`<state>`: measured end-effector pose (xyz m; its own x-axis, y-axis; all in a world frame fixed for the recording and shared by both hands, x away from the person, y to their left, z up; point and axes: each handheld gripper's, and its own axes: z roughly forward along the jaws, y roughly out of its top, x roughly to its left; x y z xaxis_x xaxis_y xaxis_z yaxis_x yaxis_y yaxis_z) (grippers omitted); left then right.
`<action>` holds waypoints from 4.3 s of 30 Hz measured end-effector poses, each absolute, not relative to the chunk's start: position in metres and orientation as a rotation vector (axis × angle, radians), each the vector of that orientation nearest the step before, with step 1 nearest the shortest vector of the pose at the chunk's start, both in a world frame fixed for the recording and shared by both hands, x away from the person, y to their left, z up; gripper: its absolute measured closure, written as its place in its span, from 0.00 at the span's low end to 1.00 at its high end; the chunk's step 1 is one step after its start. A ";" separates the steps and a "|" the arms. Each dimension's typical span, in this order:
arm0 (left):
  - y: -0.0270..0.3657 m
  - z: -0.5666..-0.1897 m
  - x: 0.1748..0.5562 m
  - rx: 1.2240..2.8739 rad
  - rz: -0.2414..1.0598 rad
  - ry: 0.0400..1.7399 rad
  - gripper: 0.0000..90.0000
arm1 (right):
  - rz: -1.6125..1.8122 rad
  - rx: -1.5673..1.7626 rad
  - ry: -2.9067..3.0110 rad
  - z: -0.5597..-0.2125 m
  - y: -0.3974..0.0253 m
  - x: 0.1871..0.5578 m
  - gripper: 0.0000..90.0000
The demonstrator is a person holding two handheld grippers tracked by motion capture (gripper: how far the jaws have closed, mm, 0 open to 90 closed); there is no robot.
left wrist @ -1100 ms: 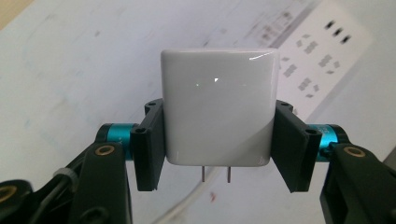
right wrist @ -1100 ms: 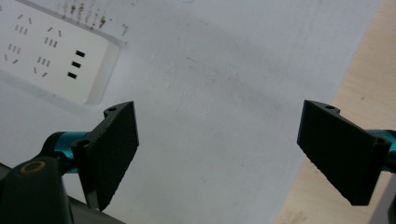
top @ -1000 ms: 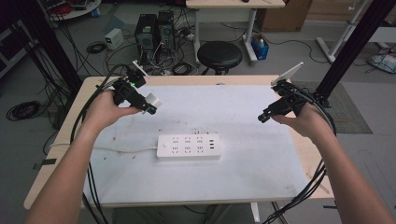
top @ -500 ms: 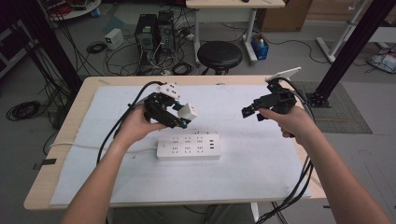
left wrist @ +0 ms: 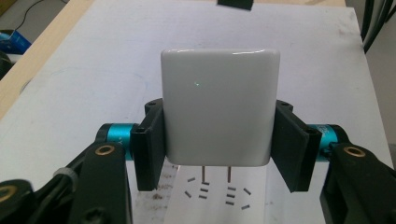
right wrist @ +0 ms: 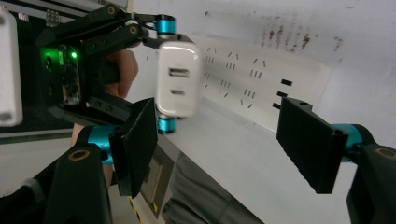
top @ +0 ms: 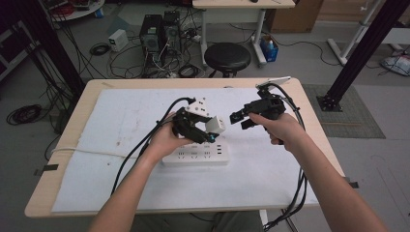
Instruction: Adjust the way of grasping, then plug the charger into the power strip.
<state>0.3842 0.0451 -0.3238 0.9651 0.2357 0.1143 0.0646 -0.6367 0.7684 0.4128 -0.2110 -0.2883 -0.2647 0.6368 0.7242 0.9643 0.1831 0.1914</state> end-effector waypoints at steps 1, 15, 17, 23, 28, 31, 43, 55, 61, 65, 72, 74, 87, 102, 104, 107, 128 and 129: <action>0.045 -0.324 0.384 2.255 0.257 0.210 0.47 | -0.880 -1.498 -1.975 -0.288 -0.211 0.413 0.32; 0.024 -0.327 0.374 2.260 0.349 0.151 0.47 | -0.819 -1.460 -1.981 -0.304 -0.186 0.415 0.46; 0.024 -0.327 0.373 2.263 0.362 0.145 0.47 | -0.817 -1.459 -1.974 -0.306 -0.185 0.416 0.51; 0.021 -0.327 0.371 2.255 0.403 0.134 0.47 | -0.818 -1.448 -1.989 -0.310 -0.181 0.416 0.67; 0.019 -0.328 0.368 2.275 0.454 0.127 0.46 | -0.822 -1.449 -2.015 -0.311 -0.182 0.416 0.69; 0.020 -0.329 0.369 2.303 0.458 0.160 0.35 | -0.852 -1.452 -2.036 -0.308 -0.184 0.417 0.69; 0.098 -0.303 0.383 2.549 0.338 0.642 0.22 | -0.793 -1.400 -2.574 -0.266 -0.211 0.416 0.69; 0.206 -0.268 0.387 2.733 0.256 1.174 0.22 | -0.316 -1.039 -3.257 -0.229 -0.213 0.397 0.69; 0.227 -0.262 0.384 2.679 0.303 1.215 0.22 | -0.240 -0.937 -3.329 -0.229 -0.211 0.386 0.69; 0.228 -0.260 0.379 2.673 0.322 1.226 0.22 | -0.181 -0.871 -3.335 -0.233 -0.205 0.380 0.69; 0.229 -0.250 0.371 2.662 0.359 1.217 0.22 | -0.210 -0.836 -3.319 -0.229 -0.202 0.379 0.69; 0.229 -0.250 0.371 2.666 0.362 1.216 0.22 | -0.194 -0.835 -3.316 -0.230 -0.201 0.379 0.69; 0.233 -0.249 0.374 2.667 0.294 1.188 0.21 | -0.174 -0.699 -3.304 -0.230 -0.188 0.390 0.69; 0.230 -0.260 0.361 2.655 0.262 1.127 0.18 | -0.099 -0.391 -3.285 -0.259 -0.117 0.414 0.69; 0.229 -0.261 0.359 2.662 0.262 1.107 0.18 | -0.084 -0.345 -3.277 -0.265 -0.107 0.415 0.69; 0.225 -0.263 0.356 2.663 0.260 1.104 0.18 | -0.053 -0.274 -3.273 -0.275 -0.092 0.416 0.69; 0.227 -0.274 0.347 2.655 0.240 1.099 0.18 | 0.055 -0.001 -3.208 -0.339 -0.036 0.418 0.69; 0.227 -0.274 0.347 2.662 0.240 1.097 0.18 | 0.065 0.019 -3.211 -0.341 -0.036 0.420 0.69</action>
